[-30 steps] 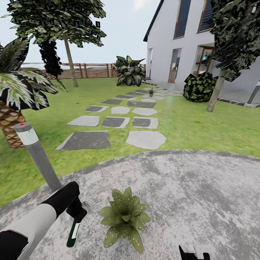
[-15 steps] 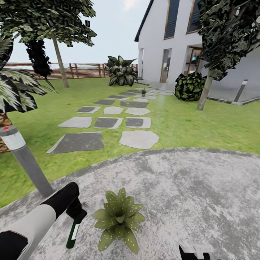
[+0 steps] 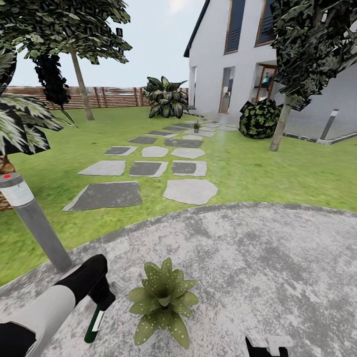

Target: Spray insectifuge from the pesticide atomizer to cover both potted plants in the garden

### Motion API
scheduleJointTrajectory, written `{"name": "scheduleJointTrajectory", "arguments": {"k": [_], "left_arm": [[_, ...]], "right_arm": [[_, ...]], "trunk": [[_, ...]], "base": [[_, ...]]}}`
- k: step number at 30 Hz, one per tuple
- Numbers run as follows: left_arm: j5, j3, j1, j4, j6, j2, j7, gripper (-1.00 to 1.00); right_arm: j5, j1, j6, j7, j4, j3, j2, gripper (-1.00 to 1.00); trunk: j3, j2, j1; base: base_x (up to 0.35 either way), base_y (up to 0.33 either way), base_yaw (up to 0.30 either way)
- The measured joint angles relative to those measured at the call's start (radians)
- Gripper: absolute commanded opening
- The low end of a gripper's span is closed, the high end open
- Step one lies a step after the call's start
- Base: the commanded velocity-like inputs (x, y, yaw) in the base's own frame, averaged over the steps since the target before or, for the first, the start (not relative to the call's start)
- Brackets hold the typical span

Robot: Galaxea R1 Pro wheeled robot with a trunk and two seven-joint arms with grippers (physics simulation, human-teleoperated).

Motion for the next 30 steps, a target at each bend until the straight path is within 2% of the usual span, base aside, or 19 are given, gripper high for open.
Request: {"name": "scheduleJointTrajectory", "arguments": {"k": [6, 10, 14, 17, 25, 30], "left_arm": [[-0.005, 0.008, 0.001, -0.005, -0.005, -0.007, 0.0, -1.0], [-0.005, 0.009, 0.001, -0.003, -0.004, -0.011, 0.0, -1.0], [-0.002, 0.01, 0.017, 0.01, -0.009, -0.036, 0.001, -1.0], [0.007, 0.012, 0.026, 0.011, -0.004, -0.052, -0.001, -1.0], [0.003, 0.013, 0.026, 0.009, 0.003, -0.06, 0.001, -1.0], [-0.001, 0.014, 0.025, 0.001, 0.006, -0.062, 0.002, -1.0]], "right_arm": [[0.0, 0.0, 0.0, 0.0, 0.0, 0.0, 0.0, 1.0], [0.0, 0.0, 0.0, 0.0, 0.001, 0.0, 0.0, 1.0], [0.0, 0.0, 0.0, 0.001, 0.0, 0.0, 0.0, 1.0], [0.0, 0.0, 0.0, 0.0, 0.001, 0.0, 0.0, 1.0], [0.0, 0.0, 0.0, 0.0, 0.001, 0.0, 0.0, 1.0], [0.0, 0.0, 0.0, 0.0, 0.0, 0.0, 0.0, 1.0]], "trunk": [[0.0, 0.0, 0.0], [0.0, 0.0, 0.0], [0.0, 0.0, 0.0], [0.0, 0.0, 0.0], [0.0, 0.0, 0.001], [0.0, 0.0, 0.0]], "base": [[0.0, 0.157, 0.0], [0.0, 0.041, -0.214], [0.0, 0.001, -0.283], [-0.004, 0.0, -0.024], [-0.246, 0.0, -0.001], [-0.039, 0.0, 0.0]]}}
